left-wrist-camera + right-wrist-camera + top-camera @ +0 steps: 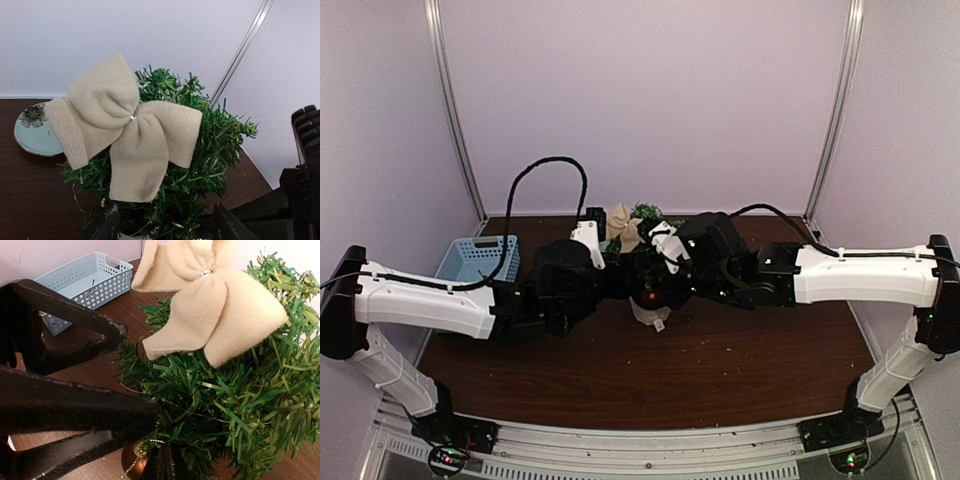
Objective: Decorate the small christmas tree
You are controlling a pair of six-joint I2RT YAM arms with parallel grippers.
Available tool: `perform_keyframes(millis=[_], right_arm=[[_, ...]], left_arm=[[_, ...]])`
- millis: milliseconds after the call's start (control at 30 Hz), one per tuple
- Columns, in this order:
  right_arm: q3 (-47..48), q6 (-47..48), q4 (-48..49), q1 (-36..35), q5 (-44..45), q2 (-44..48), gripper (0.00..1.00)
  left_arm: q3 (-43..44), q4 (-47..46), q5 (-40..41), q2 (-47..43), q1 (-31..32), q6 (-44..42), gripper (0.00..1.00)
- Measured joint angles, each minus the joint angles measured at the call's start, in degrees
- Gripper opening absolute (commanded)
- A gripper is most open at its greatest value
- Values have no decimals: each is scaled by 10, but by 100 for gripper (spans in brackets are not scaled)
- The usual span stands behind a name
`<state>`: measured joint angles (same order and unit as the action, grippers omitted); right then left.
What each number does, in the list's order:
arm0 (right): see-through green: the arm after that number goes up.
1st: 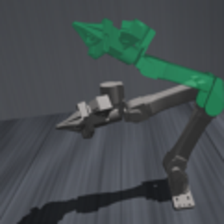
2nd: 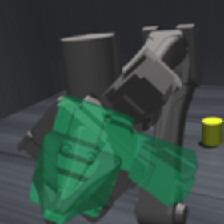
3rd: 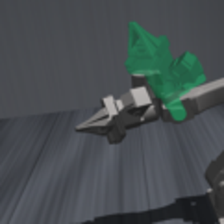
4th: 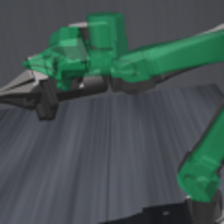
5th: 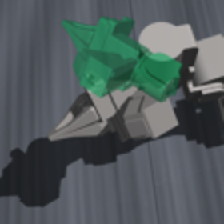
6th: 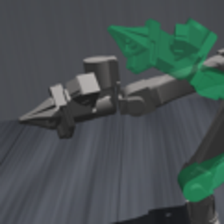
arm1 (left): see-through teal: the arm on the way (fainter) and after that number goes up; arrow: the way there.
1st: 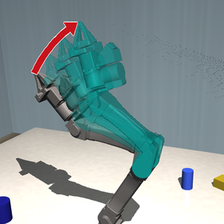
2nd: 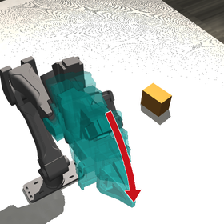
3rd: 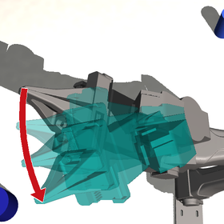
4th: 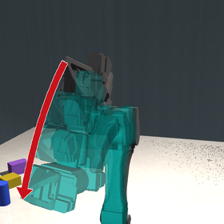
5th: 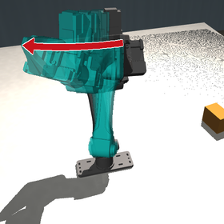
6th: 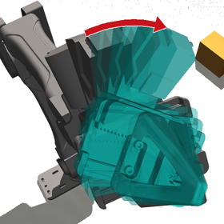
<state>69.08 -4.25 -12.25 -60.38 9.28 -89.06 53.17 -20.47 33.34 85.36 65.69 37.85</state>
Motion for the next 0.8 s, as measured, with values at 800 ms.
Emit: perform_keyframes(millis=[800], right_arm=[[0,13,-1,0,0,0,1]], left_arm=[[-141,-55,-127,-118,0,-224,36]])
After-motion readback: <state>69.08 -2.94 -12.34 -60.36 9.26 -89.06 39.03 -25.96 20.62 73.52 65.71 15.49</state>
